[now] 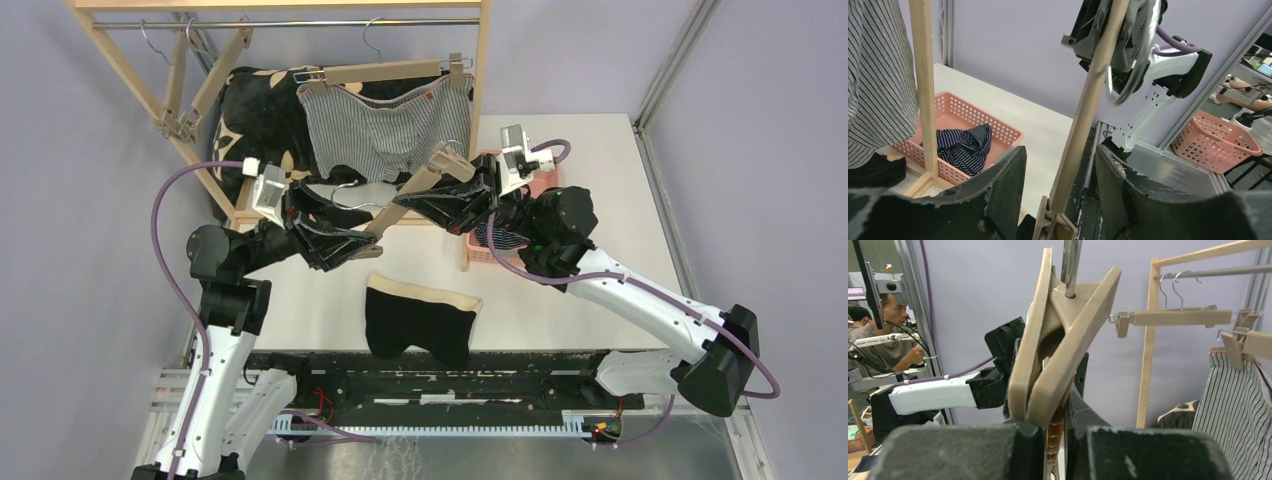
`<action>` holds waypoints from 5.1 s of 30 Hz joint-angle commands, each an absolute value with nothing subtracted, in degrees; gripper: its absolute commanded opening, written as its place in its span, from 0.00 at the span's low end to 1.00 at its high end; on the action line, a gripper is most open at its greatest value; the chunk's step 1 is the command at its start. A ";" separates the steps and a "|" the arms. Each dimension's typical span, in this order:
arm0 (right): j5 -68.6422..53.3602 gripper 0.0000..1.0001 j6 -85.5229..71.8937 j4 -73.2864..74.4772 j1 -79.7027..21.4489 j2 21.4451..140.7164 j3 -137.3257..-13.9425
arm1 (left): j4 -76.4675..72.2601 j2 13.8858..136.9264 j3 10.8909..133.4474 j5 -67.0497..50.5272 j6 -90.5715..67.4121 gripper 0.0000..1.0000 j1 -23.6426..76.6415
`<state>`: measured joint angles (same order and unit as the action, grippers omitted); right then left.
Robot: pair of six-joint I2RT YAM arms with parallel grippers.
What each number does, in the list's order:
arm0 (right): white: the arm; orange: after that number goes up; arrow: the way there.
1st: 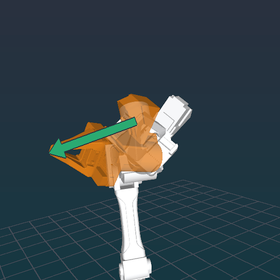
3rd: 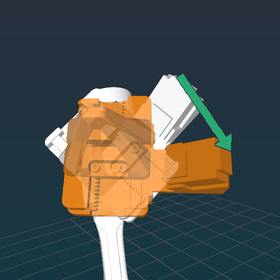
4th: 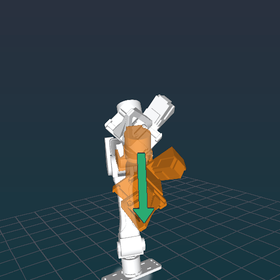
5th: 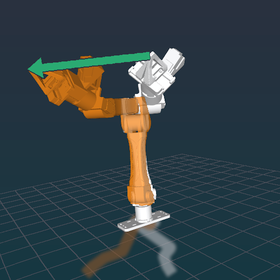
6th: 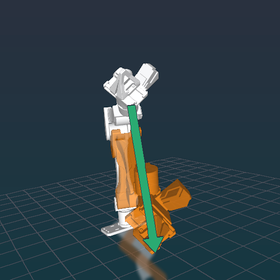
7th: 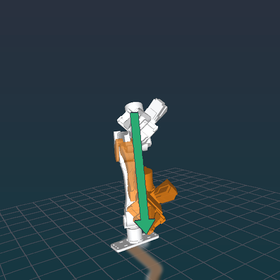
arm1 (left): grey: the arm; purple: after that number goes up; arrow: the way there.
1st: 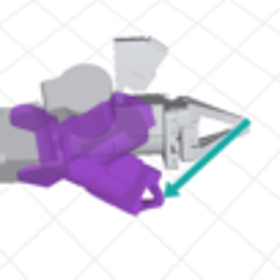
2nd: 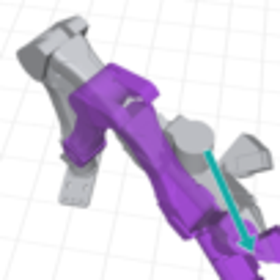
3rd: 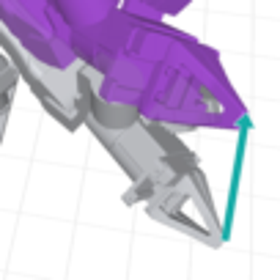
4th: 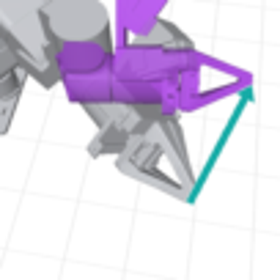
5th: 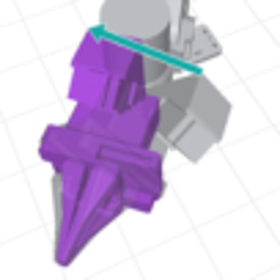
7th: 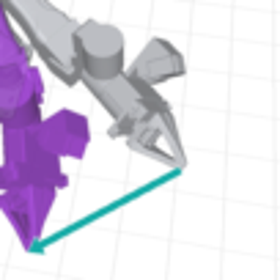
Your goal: Remove the underwear clipped to the hanger
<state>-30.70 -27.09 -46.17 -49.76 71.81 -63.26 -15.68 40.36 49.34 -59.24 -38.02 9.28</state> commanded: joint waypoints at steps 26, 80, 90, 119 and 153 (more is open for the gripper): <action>-23.92 0.55 -19.86 -35.12 -49.92 71.75 -68.45 | 6.77 44.75 69.22 -43.11 -22.70 0.03 10.37; -7.73 1.00 -14.92 1.33 -66.04 86.40 -44.08 | 65.50 70.70 110.52 7.30 5.09 0.03 4.22; 1.12 0.89 -17.10 5.78 -66.71 99.59 -49.29 | 58.69 72.71 111.27 -15.74 7.86 0.03 -7.07; 31.06 0.01 -10.26 17.93 -66.75 72.53 -57.60 | 47.29 74.84 111.79 -20.79 7.09 0.03 -11.77; 42.05 0.01 -6.21 12.73 -35.73 62.60 -55.93 | 41.03 74.00 110.23 -28.47 3.76 0.03 -14.00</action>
<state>45.89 -4.29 17.37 -40.71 59.75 -57.04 47.22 77.80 109.93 -25.93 5.30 -13.80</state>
